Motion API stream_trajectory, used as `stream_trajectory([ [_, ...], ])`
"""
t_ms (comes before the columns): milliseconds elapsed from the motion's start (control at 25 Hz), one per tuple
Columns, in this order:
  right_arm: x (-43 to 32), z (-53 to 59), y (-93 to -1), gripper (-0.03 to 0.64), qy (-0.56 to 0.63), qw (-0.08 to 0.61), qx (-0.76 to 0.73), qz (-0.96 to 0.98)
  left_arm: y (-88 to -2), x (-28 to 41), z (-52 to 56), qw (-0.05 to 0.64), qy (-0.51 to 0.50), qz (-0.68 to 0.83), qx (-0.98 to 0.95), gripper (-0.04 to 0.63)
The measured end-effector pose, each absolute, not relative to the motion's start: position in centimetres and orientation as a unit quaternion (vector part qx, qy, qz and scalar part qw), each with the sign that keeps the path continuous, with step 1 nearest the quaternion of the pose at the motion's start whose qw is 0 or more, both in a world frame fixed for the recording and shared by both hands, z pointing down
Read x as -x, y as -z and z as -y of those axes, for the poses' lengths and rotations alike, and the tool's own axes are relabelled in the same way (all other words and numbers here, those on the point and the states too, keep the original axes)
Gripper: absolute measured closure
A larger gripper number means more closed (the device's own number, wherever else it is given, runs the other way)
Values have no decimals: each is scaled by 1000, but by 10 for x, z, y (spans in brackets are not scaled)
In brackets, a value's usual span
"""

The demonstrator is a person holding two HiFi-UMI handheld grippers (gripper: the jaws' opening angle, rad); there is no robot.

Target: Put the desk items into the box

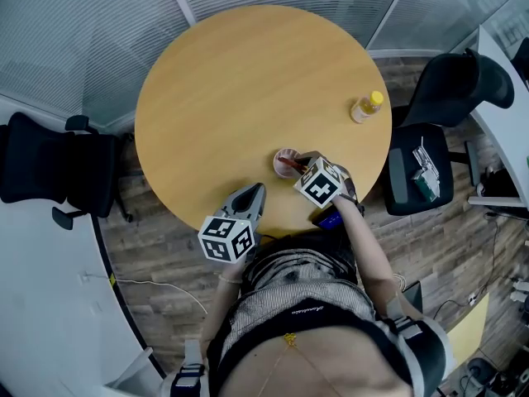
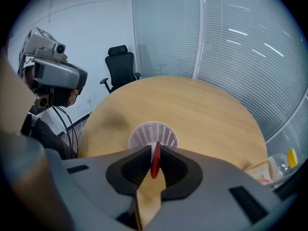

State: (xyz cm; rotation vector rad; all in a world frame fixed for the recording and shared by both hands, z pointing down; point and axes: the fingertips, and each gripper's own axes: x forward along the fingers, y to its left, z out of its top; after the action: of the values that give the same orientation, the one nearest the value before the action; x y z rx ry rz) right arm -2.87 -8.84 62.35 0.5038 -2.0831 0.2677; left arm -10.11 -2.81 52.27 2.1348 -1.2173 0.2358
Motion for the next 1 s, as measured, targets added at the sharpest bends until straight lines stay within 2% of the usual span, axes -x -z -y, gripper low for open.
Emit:
stream_trajectory([
  [320,29,89,-619,551,-98,460,-210,857,-521,101,26,331,-89,464,-817,577],
  [640,24,93,-605,502,-101,434,-224,867,-519,96,27,324,-93,462,-821,577],
  [1000,11,91,-591,499,-104,406,-246,874,-515,88,23,319,-95,455,-826,577],
])
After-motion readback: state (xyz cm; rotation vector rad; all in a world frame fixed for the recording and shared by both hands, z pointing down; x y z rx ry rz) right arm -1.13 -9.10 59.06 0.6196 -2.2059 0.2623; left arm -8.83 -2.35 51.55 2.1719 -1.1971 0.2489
